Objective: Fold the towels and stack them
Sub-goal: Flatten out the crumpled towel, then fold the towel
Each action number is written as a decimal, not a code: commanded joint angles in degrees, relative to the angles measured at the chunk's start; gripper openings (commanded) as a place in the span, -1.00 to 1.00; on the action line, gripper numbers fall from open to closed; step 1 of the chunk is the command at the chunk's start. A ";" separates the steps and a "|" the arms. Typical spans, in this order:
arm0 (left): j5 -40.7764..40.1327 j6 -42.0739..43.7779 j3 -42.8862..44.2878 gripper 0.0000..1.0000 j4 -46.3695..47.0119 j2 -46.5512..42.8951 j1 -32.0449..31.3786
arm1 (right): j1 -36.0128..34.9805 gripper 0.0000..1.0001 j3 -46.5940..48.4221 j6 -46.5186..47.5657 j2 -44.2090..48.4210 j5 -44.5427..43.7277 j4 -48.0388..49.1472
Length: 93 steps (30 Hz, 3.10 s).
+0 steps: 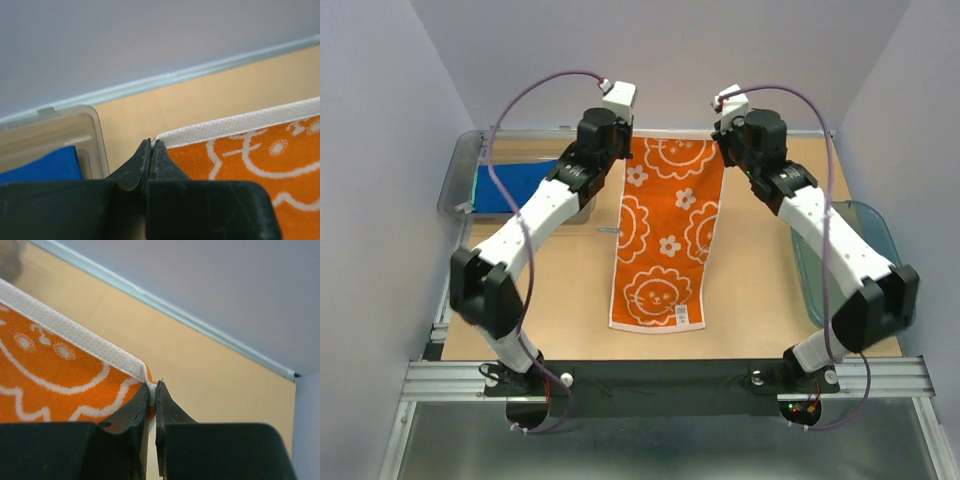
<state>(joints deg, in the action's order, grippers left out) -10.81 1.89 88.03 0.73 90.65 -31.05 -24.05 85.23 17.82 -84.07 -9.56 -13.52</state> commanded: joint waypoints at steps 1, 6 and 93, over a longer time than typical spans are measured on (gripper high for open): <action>4.30 -1.63 5.82 -1.00 4.19 8.20 3.53 | 5.58 -0.99 -1.82 1.42 -6.42 -2.92 12.43; 8.96 -4.35 16.81 -1.00 2.70 22.62 6.88 | 7.79 -0.99 0.98 2.65 -15.76 0.42 19.40; 14.50 -19.12 -25.63 -1.00 -15.23 5.59 3.01 | 7.97 -0.97 -36.45 -33.03 -4.79 19.14 -5.90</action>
<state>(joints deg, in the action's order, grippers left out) 10.59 -18.44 60.29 -10.59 99.26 -28.80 -16.95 49.67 -16.71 -91.44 14.92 -17.54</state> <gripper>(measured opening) 0.033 0.097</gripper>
